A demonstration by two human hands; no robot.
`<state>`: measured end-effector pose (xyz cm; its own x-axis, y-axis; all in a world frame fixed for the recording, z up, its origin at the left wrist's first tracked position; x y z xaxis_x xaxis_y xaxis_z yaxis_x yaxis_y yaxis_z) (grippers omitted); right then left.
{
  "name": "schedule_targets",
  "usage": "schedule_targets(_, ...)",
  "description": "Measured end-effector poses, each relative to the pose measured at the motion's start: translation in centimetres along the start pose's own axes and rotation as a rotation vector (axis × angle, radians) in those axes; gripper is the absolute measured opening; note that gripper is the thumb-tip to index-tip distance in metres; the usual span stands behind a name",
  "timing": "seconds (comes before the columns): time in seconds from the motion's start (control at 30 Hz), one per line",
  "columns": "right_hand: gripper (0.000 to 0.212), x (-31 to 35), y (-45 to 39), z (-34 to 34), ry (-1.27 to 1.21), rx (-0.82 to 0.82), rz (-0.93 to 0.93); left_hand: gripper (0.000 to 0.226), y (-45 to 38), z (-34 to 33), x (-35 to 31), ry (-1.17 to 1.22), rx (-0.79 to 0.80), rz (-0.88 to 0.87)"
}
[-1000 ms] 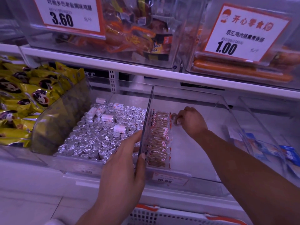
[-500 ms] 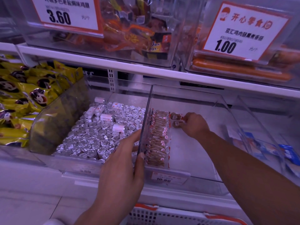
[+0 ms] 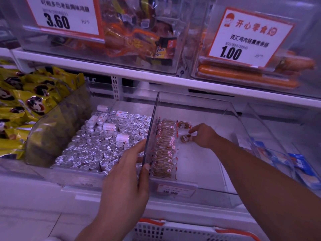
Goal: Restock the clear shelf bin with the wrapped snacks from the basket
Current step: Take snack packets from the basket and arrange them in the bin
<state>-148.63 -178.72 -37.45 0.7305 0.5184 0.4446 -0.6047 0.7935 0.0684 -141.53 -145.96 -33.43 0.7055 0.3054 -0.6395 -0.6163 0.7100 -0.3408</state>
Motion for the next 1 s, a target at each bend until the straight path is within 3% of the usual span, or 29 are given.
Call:
schedule_targets(0.17,0.029,0.2,0.2,1.2,0.077,0.014,-0.006,0.058,-0.1,0.0,0.1,0.007,0.003,0.008)
schedule_targets(0.33,0.018,1.0,-0.1,0.7,0.122,-0.213,0.128,0.062,0.0,0.0,-0.1,0.006,-0.004,-0.001)
schedule_targets(0.5,0.019,2.2,-0.6,0.0,0.208,-0.320,0.168,0.063,-0.2,0.0,0.0,0.013,-0.010,-0.002)
schedule_targets(0.77,0.026,1.1,0.0,0.4,0.267,-0.323,0.137,0.061,-0.1,0.0,0.0,-0.008,-0.014,-0.011)
schedule_targets(1.0,0.021,2.4,0.0,-0.2,0.327,-0.359,0.248,0.061,-0.1,0.0,0.0,0.001,-0.019,0.005)
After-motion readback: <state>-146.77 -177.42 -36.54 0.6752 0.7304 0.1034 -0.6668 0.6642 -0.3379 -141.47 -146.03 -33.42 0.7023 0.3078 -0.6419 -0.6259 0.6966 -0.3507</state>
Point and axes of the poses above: each hand's wrist, its own y-axis away from the middle knuckle, its own z-axis out of the back of the hand, x = y × z, the point moved 2 cm from there along -y, towards the middle knuckle, and after that the axes turned 6 degrees about -y, right-handed, at the moved point
